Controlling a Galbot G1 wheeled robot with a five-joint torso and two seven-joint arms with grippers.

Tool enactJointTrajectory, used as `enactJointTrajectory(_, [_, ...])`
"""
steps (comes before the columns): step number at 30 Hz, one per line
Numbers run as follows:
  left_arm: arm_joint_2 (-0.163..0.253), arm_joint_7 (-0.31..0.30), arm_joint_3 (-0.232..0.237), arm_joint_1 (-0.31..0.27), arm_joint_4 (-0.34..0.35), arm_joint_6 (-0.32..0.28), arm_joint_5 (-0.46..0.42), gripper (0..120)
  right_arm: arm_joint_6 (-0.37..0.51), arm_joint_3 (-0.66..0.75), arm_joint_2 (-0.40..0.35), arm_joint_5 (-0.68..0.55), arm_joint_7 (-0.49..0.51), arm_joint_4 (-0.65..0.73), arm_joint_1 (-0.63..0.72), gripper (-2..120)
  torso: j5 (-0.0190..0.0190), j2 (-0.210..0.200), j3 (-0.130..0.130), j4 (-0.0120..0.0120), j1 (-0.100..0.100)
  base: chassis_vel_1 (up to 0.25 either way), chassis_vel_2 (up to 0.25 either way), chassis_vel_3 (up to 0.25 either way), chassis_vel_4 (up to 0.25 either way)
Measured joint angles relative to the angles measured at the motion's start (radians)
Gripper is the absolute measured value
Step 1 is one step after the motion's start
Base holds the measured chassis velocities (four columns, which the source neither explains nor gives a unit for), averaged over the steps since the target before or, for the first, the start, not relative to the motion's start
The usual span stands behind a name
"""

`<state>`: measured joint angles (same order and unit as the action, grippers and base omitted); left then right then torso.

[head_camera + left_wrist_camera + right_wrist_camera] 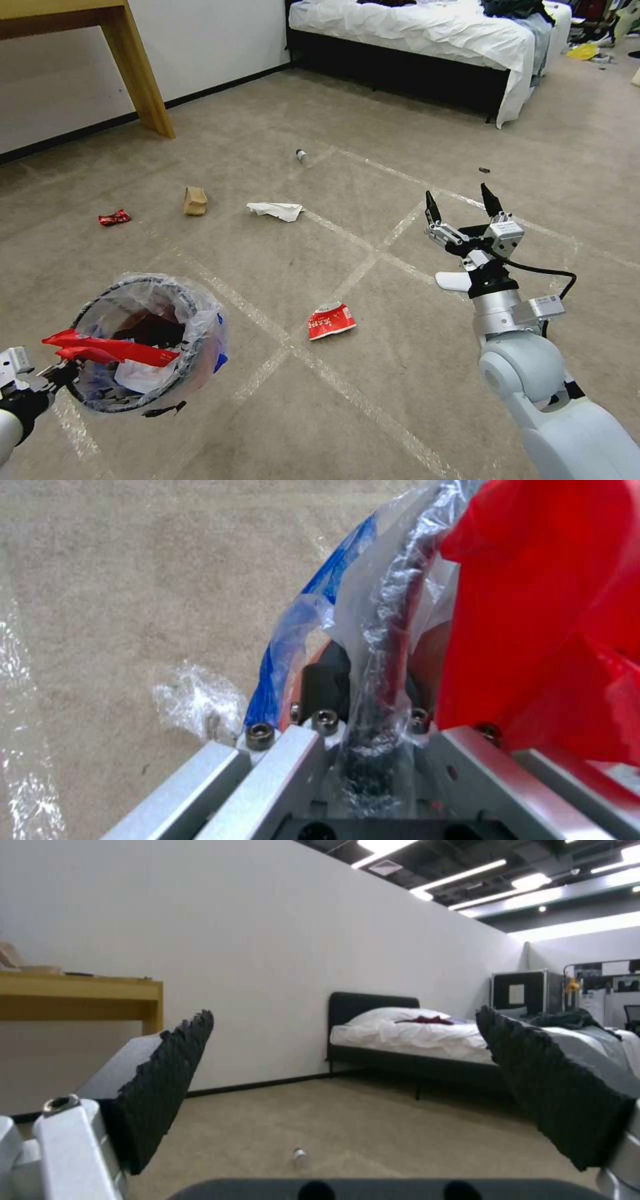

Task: Pick up the trash bin and place the garbage on the floor into it.

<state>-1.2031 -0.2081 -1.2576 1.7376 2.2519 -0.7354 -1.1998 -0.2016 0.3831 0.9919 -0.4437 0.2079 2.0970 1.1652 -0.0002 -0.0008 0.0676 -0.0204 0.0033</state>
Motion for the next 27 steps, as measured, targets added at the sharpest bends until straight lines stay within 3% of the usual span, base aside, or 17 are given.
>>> enactJointTrajectory(27, [-0.011,0.004,-0.006,0.009,0.002,0.000,0.001,1,0.002,-0.022,-0.012,-0.005,0.000,-0.025,-0.039,100,0.0000,0.000,0.000,0.0001,0.000,-0.041,0.041,0.043,-0.036])
